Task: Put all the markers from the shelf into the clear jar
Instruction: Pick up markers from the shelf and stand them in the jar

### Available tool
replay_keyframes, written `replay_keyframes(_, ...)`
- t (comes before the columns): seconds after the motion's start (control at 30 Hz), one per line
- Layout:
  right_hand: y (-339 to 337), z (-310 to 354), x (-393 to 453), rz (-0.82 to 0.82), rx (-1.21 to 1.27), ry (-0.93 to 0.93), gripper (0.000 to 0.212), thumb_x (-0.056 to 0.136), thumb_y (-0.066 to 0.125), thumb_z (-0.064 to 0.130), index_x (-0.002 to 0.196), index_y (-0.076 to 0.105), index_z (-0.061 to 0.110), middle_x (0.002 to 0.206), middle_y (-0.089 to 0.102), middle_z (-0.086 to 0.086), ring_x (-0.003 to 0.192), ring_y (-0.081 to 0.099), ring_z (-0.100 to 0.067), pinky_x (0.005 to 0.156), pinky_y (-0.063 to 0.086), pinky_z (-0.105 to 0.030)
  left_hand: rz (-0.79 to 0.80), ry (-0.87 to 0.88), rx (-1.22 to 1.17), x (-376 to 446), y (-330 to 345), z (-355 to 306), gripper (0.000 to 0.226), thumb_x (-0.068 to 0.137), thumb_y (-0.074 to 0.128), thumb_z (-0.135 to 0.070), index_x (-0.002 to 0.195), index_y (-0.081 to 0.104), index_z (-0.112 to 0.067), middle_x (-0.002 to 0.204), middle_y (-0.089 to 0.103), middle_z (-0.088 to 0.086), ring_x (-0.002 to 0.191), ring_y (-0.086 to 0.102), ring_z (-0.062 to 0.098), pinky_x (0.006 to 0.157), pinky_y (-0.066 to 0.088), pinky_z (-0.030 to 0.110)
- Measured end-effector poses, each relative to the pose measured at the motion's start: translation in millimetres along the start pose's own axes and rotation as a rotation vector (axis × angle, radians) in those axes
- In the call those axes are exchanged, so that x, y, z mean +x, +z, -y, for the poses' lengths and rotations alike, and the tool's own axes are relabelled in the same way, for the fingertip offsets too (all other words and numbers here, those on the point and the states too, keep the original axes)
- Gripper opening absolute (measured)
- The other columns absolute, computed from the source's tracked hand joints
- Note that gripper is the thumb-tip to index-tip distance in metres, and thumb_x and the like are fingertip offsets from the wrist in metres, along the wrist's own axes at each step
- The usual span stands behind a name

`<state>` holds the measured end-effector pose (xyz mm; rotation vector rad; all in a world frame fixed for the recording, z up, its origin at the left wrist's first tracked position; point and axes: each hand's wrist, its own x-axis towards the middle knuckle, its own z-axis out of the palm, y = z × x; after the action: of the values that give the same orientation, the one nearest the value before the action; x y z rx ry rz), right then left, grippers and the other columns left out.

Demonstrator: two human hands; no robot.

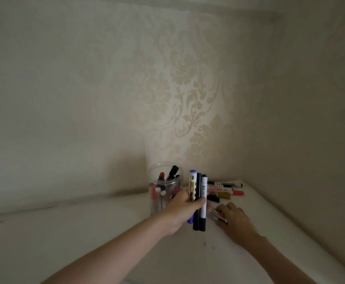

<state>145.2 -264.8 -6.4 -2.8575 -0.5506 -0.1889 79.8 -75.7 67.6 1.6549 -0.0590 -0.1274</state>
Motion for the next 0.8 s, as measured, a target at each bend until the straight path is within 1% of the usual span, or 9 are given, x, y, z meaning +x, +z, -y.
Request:
replay_keyframes(0.1, -17.0, 8.8, -18.4, -0.016, 0.104, 0.056, 0.037, 0.095, 0.052, 0.040, 0.130, 0.051, 0.029, 0.122, 0.052, 0.004, 0.107, 0.053, -0.015, 0.087, 0.046, -0.029, 0.031, 0.017, -0.029, -12.1, -2.2, -13.9, 0.015, 0.101, 0.056, -0.013, 0.115, 0.061, -0.009, 0.103, 0.078, 0.005, 0.099, 0.074, 0.014, 0.090, 0.058, 0.027)
replay_keyframes(0.2, -67.1, 40.2, -24.4, -0.235, 0.699, -0.033, 0.022, 0.096, 0.051, 0.035, 0.098, 0.071, 0.026, 0.086, 0.066, 0.006, 0.072, 0.058, -0.004, 0.065, 0.045, -0.017, 0.028, 0.025, 0.039, -24.2, -8.1, -28.7, 0.022, 0.101, 0.059, -0.015, 0.120, 0.061, -0.006, 0.116, 0.073, 0.011, 0.113, 0.069, 0.022, 0.104, 0.051, 0.039)
replay_keyframes(0.3, -121.6, 76.3, -30.3, -0.044, 1.009, -0.231, 0.031, 0.096, 0.048, 0.046, 0.104, 0.071, 0.028, 0.090, 0.075, 0.005, 0.081, 0.068, -0.006, 0.071, 0.052, -0.017, 0.035, 0.053, 0.080, -38.3, -11.7, -40.9, 0.020, 0.099, 0.062, -0.018, 0.118, 0.063, -0.010, 0.114, 0.072, 0.010, 0.117, 0.066, 0.027, 0.109, 0.046, 0.046)
replay_keyframes(0.37, -140.2, 95.0, -32.2, 0.027, 1.050, -0.261, 0.027, 0.092, 0.056, 0.046, 0.100, 0.072, 0.026, 0.086, 0.073, -0.006, 0.076, 0.068, -0.014, 0.069, 0.056, -0.030, 0.072, 0.084, 0.129, -46.8, -15.9, -47.5, 0.009, 0.099, 0.061, -0.019, 0.107, 0.065, -0.018, 0.103, 0.073, 0.001, 0.110, 0.067, 0.019, 0.106, 0.048, 0.041)
replay_keyframes(0.47, -153.4, 114.1, -23.5, -0.009, 1.009, -0.243, 0.022, 0.089, 0.062, 0.039, 0.094, 0.074, 0.022, 0.091, 0.073, -0.014, 0.084, 0.069, -0.024, 0.082, 0.055, -0.042, 0.059, 0.122, 0.231, -56.2, -30.6, -63.2, 0.009, 0.098, 0.063, -0.028, 0.097, 0.068, -0.020, 0.084, 0.070, -0.006, 0.091, 0.067, 0.017, 0.088, 0.055, 0.036)
replay_keyframes(0.57, -170.1, 128.7, -6.8, -0.187, 1.042, -0.191, 0.019, 0.087, 0.065, 0.040, 0.091, 0.074, 0.024, 0.071, 0.071, 0.006, 0.062, 0.061, -0.009, 0.063, 0.052, -0.030, -0.010, 0.187, 0.170, -54.3, -52.8, -85.9, 0.016, 0.098, 0.062, -0.029, 0.105, 0.072, -0.018, 0.096, 0.073, 0.005, 0.096, 0.069, 0.026, 0.093, 0.053, 0.045)
replay_keyframes(0.67, -188.1, 130.2, 15.7, -0.504, 1.100, -0.041, 0.025, 0.085, 0.066, 0.045, 0.089, 0.071, 0.022, 0.054, 0.058, 0.012, 0.046, 0.050, -0.004, 0.048, 0.042, -0.021, -0.155, 0.301, 0.044, -43.3, -81.6, -112.5, 0.015, 0.102, 0.055, -0.028, 0.099, 0.069, -0.026, 0.108, 0.067, 0.002, 0.107, 0.062, 0.021, 0.100, 0.048, 0.035)
replay_keyframes(0.73, -189.3, 133.7, 26.1, -0.573, 1.043, -0.013, 0.031, 0.084, 0.065, 0.050, 0.090, 0.069, 0.020, 0.055, 0.057, 0.005, 0.048, 0.052, -0.011, 0.048, 0.042, -0.026, -0.274, 0.332, 0.149, -30.4, -97.4, -118.4, 0.021, 0.103, 0.050, -0.035, 0.094, 0.064, -0.023, 0.105, 0.065, 0.007, 0.104, 0.058, 0.018, 0.096, 0.044, 0.032)
replay_keyframes(0.8, -181.3, 142.5, 34.5, -0.568, 0.935, -0.034, 0.033, 0.085, 0.064, 0.050, 0.097, 0.069, 0.020, 0.056, 0.057, 0.002, 0.046, 0.049, -0.011, 0.046, 0.041, -0.023, -0.397, 0.271, 0.388, -14.3, -103.3, -110.5, 0.035, 0.100, 0.050, -0.044, 0.086, 0.060, -0.014, 0.100, 0.064, 0.020, 0.107, 0.063, 0.033, 0.095, 0.049, 0.044)
